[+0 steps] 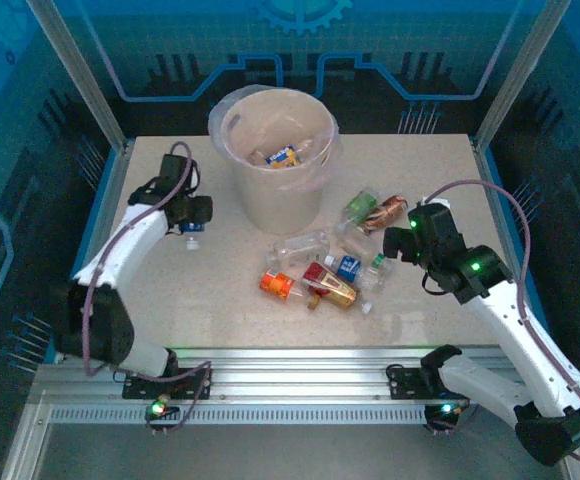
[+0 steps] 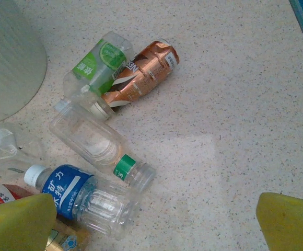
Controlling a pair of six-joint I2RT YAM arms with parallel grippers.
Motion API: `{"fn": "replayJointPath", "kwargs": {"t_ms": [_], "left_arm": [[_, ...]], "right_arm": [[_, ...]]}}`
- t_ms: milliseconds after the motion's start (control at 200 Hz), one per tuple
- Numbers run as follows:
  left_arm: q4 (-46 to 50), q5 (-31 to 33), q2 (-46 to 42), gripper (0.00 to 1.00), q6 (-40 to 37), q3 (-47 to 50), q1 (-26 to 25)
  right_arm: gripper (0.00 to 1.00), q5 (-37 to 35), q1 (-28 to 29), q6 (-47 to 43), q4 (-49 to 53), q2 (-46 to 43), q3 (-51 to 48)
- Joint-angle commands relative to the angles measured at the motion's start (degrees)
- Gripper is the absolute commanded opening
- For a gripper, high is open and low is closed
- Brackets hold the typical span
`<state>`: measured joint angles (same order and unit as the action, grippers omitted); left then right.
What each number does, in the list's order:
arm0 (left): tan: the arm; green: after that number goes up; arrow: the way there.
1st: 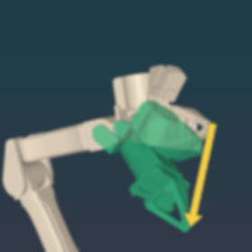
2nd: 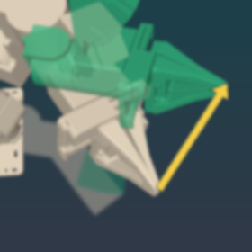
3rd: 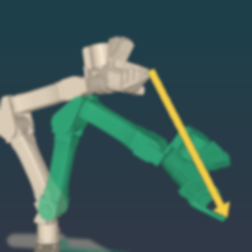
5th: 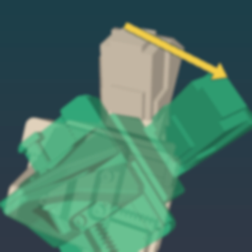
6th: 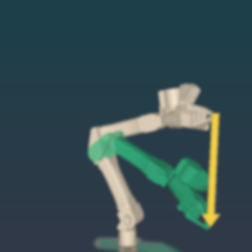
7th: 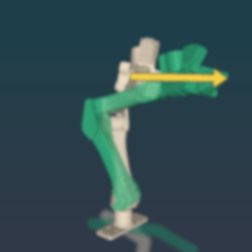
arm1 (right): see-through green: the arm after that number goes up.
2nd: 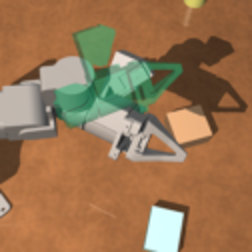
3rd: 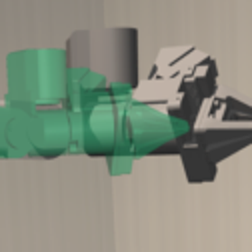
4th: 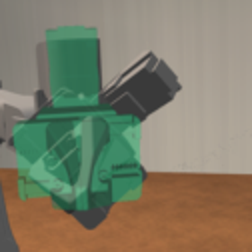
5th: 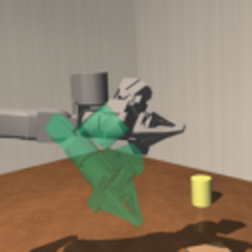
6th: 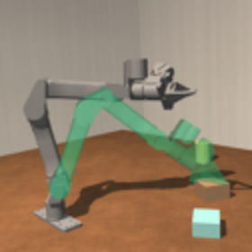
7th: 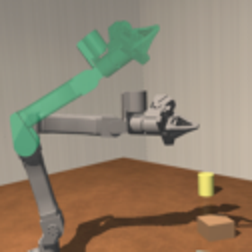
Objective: Put the plastic bottles in the bin
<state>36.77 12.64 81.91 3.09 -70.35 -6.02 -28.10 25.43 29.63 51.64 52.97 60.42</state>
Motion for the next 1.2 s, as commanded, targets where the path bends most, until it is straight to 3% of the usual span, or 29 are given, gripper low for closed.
{"fn": "replayJointPath", "kwargs": {"t_ms": [0,175,335,585,920,1196], "left_arm": [[2.29,0.43,-7.08,0.54,0.38,-5.07,-0.59],[1.53,0.52,-12.30,0.53,-0.50,-13.42,-2.98],[-2.21,0.15,-10.31,0.53,-3.28,-21.02,-8.20],[-4.26,0.01,3.95,0.53,-11.34,-38.45,-14.81],[1.56,1.48,26.52,0.54,-18.27,-62.86,-16.33],[4.90,3.68,36.50,0.57,-23.04,-69.47,-16.54]], "right_arm": [[1.00,-1.30,-0.65,0.95,0.66,-0.98,-0.04],[1.00,-1.13,-0.66,1.31,0.14,-1.47,-0.22],[1.00,-0.83,-0.73,1.38,0.49,-1.55,0.12],[1.00,-0.37,-0.73,1.93,0.83,-2.52,0.06],[1.00,-0.36,-0.84,2.02,1.67,-2.87,0.57],[1.00,-0.24,-0.91,1.96,1.32,-1.84,0.75]]}}
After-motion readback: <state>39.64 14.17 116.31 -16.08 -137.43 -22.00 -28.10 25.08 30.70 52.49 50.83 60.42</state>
